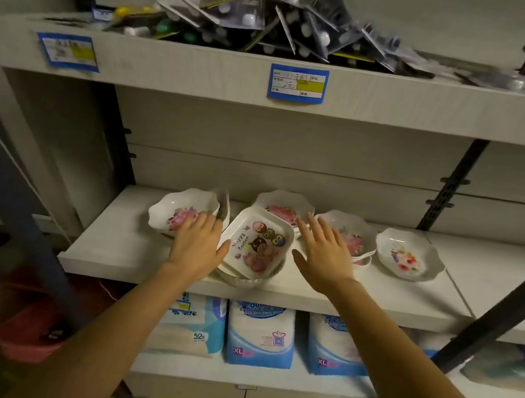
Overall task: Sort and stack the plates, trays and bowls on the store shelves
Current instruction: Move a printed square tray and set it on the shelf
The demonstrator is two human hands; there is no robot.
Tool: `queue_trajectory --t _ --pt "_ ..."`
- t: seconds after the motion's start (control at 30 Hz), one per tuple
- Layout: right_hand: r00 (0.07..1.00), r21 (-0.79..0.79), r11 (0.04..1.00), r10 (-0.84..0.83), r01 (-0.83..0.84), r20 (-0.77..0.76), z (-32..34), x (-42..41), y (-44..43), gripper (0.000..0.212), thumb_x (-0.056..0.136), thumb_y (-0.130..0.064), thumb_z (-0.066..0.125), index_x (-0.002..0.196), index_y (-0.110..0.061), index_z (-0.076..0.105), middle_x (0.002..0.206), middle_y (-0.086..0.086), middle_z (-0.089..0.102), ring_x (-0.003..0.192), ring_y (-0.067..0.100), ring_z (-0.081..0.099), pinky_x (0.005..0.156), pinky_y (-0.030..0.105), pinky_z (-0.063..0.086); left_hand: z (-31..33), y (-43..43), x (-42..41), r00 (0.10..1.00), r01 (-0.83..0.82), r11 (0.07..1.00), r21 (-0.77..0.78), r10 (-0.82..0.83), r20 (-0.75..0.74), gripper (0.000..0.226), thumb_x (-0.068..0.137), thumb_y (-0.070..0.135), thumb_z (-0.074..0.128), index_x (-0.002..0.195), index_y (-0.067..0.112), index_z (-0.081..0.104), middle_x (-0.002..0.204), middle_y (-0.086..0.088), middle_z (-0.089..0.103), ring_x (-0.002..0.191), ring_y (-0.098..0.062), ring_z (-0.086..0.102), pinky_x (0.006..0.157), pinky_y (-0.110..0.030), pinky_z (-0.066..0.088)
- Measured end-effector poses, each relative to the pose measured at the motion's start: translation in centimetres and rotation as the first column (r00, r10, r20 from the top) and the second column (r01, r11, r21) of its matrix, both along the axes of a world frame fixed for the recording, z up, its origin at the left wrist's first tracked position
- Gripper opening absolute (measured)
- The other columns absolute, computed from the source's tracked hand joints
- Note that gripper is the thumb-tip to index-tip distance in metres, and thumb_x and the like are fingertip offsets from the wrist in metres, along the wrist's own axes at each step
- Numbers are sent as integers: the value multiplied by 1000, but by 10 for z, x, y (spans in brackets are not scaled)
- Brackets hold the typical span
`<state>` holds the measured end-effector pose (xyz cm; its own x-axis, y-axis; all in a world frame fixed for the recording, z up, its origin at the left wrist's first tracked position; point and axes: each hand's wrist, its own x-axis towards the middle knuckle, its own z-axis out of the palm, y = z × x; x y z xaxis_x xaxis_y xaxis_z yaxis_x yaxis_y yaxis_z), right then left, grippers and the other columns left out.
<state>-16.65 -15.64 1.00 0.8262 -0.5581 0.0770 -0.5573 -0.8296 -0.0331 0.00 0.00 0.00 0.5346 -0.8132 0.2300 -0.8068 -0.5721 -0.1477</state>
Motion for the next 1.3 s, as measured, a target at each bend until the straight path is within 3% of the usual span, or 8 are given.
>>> queue_trajectory --t 0.2,0.4,0.67,0.8,0.93,1.1,1.17,1.3 --pt "997 63 995 -71 73 -27 -9 38 -25 52 97 -38 35 143 -15 27 147 6 36 134 26 35 107 41 35 -13 -20 30 994 38 999 33 -34 -101 33 93 31 38 95 10 63 97 -9 70 86 -23 64 67 -31 41" --pt "987 101 989 -98 111 -124 -15 75 -36 36 96 -26 40 127 -9 42 127 12 54 109 33 57 88 43 46 -35 -22 51 977 -13 997 77 29 -212 37 93 33 38 82 10 65 83 -9 69 78 -24 63 67 -31 43" --pt "965 -32 995 -100 95 -241 -10 102 -58 25 95 -16 43 109 -8 62 93 9 60 87 24 56 82 32 46 -52 -12 62 838 -102 994 23 98 -537 51 93 34 42 46 18 35 46 4 37 44 -8 37 45 -21 25" --pt "953 -74 997 -8 -16 -303 -2 106 -64 28 96 -21 40 106 -7 63 90 9 57 83 23 52 71 29 36 -56 -9 62 747 -145 989 37 134 -652 51 93 38 43 47 17 35 47 3 37 44 -10 35 46 -24 28" --pt "957 -23 997 60 -69 -283 8 100 -71 28 97 -28 36 89 -13 58 87 7 55 77 21 47 69 30 37 -60 -10 63 630 -200 977 73 185 -754 46 90 46 43 66 9 55 63 -6 60 57 -22 56 61 -34 51" --pt "988 3 999 38 -38 -147 23 75 -81 33 97 -31 35 84 -11 57 82 8 58 71 24 51 64 30 40 -62 -12 60 462 -245 967 76 185 -867 37 90 41 47 70 12 57 58 -1 58 49 -13 53 47 -23 44" --pt "997 13 1000 -2 3 -72 26 58 -87 36 97 -33 34 84 -10 59 78 6 59 68 23 54 61 31 44 -63 -14 58 515 -245 967 73 194 -835 38 89 40 49 62 13 54 56 -1 56 50 -14 52 50 -26 45" --pt "990 101 988 -127 120 68 30 16 -92 31 97 -28 41 77 -11 57 77 7 66 57 20 55 50 26 44 -56 -20 46 862 -151 988 -8 128 -490 38 87 37 53 57 14 51 57 0 55 55 -14 49 52 -24 36"
